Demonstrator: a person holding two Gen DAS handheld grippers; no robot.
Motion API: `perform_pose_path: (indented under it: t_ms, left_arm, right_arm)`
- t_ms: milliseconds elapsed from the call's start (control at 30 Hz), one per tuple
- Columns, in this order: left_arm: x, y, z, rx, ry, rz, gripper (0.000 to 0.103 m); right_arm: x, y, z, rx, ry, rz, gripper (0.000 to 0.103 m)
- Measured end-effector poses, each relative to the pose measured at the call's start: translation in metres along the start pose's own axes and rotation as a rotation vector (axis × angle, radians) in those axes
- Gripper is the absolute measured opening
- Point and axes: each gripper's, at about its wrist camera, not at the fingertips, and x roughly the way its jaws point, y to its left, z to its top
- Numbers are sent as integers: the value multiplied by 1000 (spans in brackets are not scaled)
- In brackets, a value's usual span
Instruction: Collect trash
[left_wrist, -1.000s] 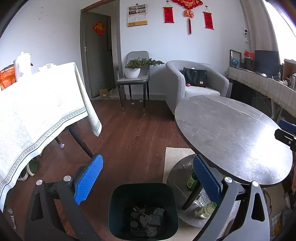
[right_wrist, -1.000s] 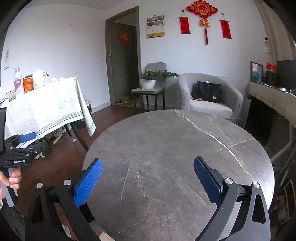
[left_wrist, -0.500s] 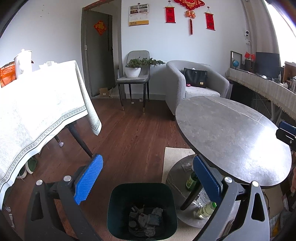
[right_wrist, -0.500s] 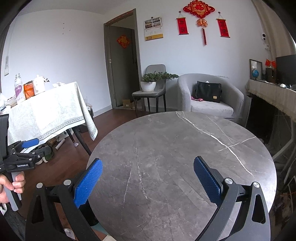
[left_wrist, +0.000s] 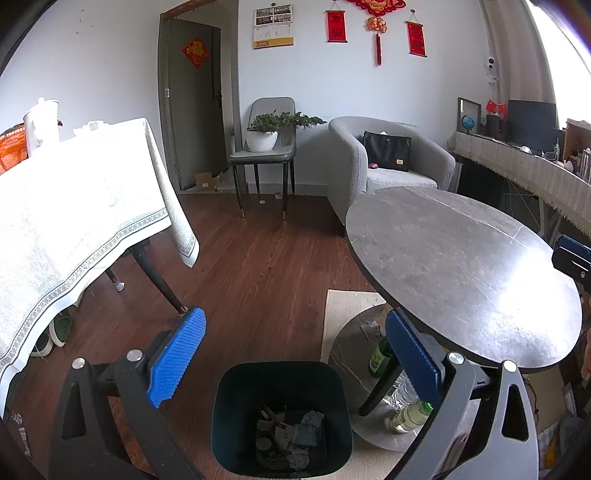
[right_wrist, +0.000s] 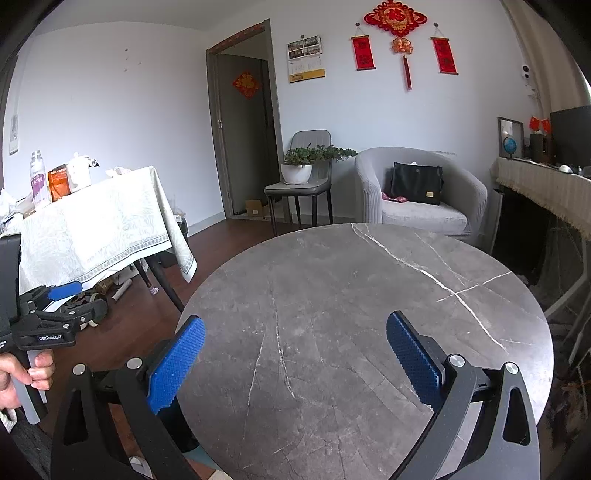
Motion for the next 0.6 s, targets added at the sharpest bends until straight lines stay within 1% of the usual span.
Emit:
perform_pose_path:
  t_ms: [600]
  left_arm:
    - [2, -1, -2, -2, 0, 1, 100]
  right_arm:
    - [0, 1, 2, 0, 3, 0, 100]
